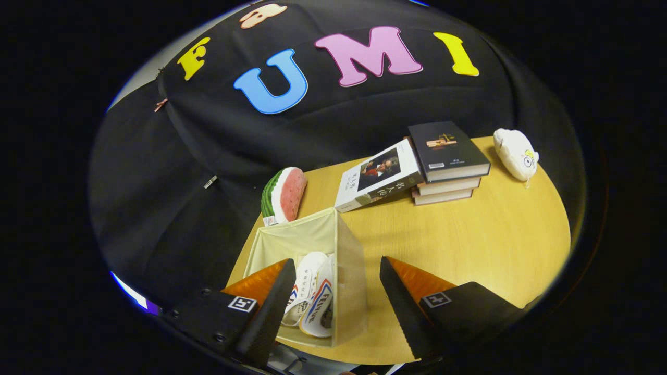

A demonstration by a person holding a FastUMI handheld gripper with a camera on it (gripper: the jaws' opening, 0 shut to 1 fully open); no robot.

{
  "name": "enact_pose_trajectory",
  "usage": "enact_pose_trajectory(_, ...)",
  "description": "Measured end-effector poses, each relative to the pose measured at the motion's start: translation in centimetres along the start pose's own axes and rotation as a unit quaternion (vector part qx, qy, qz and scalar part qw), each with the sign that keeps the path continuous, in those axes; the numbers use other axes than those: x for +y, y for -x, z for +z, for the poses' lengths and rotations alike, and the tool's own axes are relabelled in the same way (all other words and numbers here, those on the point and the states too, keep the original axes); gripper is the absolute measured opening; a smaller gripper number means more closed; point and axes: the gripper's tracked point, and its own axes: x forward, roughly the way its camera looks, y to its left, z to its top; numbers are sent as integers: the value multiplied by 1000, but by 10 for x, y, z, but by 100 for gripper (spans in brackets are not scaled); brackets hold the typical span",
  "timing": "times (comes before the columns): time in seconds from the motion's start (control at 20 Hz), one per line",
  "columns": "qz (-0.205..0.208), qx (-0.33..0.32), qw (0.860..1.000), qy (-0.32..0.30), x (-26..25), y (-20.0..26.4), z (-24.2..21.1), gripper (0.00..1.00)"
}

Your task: Open the storage box then place both shoes into the box .Put the left shoe in first, then the right shoe, with the right side of both shoes facing outward in a uniform manner.

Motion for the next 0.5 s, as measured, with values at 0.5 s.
enact_pose_trajectory(0.5, -65, -175, 978, 92, -80, 96, 105, 98)
